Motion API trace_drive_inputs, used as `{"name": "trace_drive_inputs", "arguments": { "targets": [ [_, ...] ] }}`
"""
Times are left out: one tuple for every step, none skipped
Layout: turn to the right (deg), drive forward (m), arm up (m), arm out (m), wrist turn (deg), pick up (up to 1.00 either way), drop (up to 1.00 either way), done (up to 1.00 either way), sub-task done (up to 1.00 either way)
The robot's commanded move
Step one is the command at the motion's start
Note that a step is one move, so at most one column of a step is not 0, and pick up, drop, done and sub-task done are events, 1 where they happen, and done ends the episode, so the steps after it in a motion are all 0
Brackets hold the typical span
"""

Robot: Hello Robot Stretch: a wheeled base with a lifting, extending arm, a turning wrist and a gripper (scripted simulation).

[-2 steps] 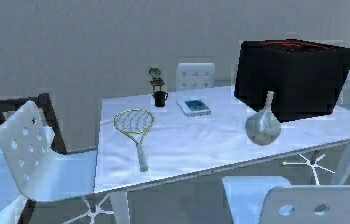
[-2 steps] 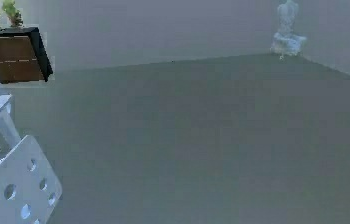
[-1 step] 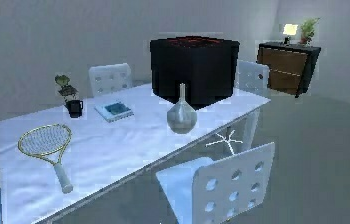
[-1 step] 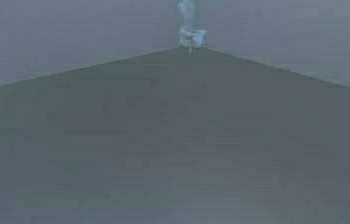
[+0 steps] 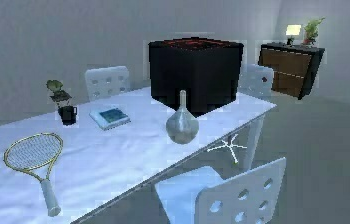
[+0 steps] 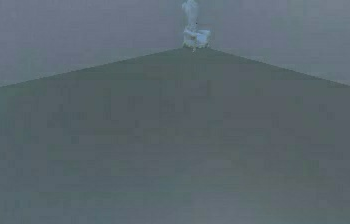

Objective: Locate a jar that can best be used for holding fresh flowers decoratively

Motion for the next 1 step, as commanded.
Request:
{"name": "trace_drive_inputs", "arguments": {
  "targets": [
    [0.0, 0.0, 0.0, 0.0, 0.0, 0.0, 0.0, 1.0, 0.0]
  ]
}}
